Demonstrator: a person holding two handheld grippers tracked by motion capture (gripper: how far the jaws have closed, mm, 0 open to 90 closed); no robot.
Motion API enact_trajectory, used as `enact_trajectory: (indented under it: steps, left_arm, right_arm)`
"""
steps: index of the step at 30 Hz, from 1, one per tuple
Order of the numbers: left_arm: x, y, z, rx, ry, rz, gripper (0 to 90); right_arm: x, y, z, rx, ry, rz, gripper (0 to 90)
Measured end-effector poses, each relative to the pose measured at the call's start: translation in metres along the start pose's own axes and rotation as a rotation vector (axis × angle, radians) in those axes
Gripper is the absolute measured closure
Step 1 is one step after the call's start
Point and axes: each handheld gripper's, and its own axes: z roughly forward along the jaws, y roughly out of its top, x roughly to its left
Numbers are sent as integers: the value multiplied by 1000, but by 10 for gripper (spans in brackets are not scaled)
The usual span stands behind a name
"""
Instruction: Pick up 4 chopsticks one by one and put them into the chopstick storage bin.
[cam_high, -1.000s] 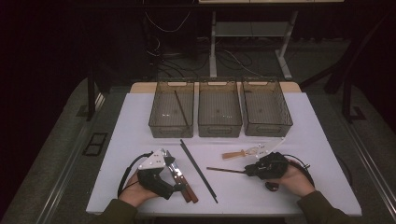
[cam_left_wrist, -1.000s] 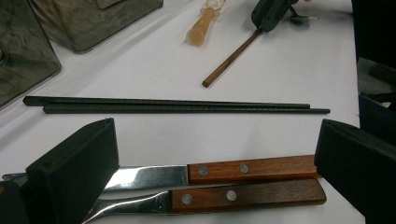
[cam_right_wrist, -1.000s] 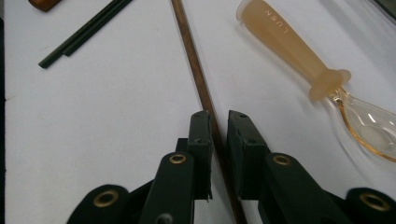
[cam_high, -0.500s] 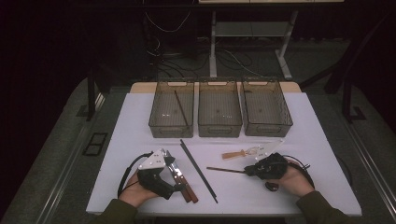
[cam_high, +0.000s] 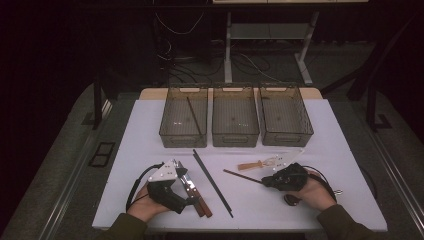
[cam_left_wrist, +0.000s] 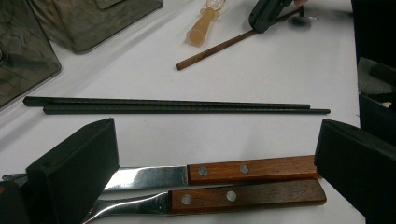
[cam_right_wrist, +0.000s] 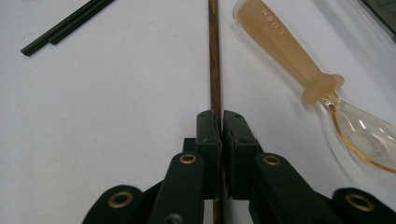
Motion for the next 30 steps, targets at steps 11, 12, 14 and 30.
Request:
enact_trajectory:
  steps: [11, 12, 14, 30]
  left_arm:
    - [0, 0, 1, 1, -1, -3, 0]
    - [0, 0, 1, 3, -2, -2, 0]
    - [-1, 0, 1, 3, -3, -1, 0]
    - [0, 0, 0, 0, -1, 0, 0]
  right_arm:
    - [4, -2, 1, -11, -19, -83, 847]
    - [5, -2, 1, -11, -22, -86, 849]
    - [4, -2, 1, -13, -17, -85, 856]
    - [-7, 3, -7, -39, 4, -64, 859]
